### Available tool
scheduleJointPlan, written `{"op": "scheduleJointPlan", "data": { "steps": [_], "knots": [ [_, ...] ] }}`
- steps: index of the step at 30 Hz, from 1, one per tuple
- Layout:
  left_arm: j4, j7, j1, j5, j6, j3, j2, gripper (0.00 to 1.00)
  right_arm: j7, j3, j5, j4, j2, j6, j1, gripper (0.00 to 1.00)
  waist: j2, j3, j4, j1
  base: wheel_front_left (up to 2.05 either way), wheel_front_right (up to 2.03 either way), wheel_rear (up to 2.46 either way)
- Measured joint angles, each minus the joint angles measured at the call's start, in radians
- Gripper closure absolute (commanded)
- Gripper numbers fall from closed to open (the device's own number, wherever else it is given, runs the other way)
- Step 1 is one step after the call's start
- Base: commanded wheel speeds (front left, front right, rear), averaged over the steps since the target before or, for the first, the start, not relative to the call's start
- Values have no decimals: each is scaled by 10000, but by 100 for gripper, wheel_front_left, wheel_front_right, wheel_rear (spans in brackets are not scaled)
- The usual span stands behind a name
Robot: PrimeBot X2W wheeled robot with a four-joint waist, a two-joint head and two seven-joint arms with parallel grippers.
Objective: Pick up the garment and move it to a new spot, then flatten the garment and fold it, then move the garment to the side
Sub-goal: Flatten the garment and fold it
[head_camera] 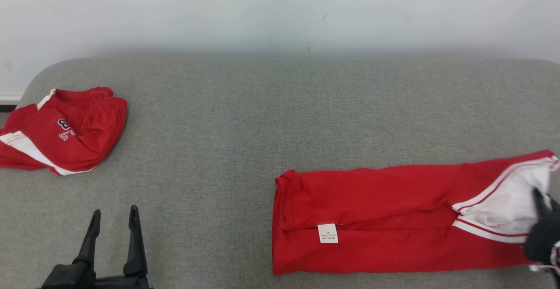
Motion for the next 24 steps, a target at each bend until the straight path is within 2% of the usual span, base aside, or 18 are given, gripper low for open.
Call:
{"op": "scheduleJointPlan", "data": {
  "steps": [3,4,8,13,18,24],
  "knots": [
    [48,0,19,19,-19,109,-23,0,127,439,121,-980,385,0,106,100,0,-48,-114,0,0,0,0],
    [6,0,80,75,-54,113,-50,0,259,715,270,-1730,660,-2,285,100,0,-88,-187,0,0,0,0],
    [-25,0,167,128,-54,113,-100,0,671,1400,497,-3310,1122,-2,731,100,0,-169,-270,-1,0,0,0],
    [12,0,154,148,-71,50,-136,0,1076,2092,516,-4844,1722,-2,1006,100,0,-208,-195,-1,0,0,0],
    [203,0,-13,150,-84,23,-142,0,1267,2951,520,-5448,2391,-2,1013,100,0,-190,39,-1,0,0,0],
    [389,0,-233,161,-94,-150,-146,0,1160,3776,499,-5204,3195,-2,735,100,0,-151,444,-1,0,0,0]
  ]
}}
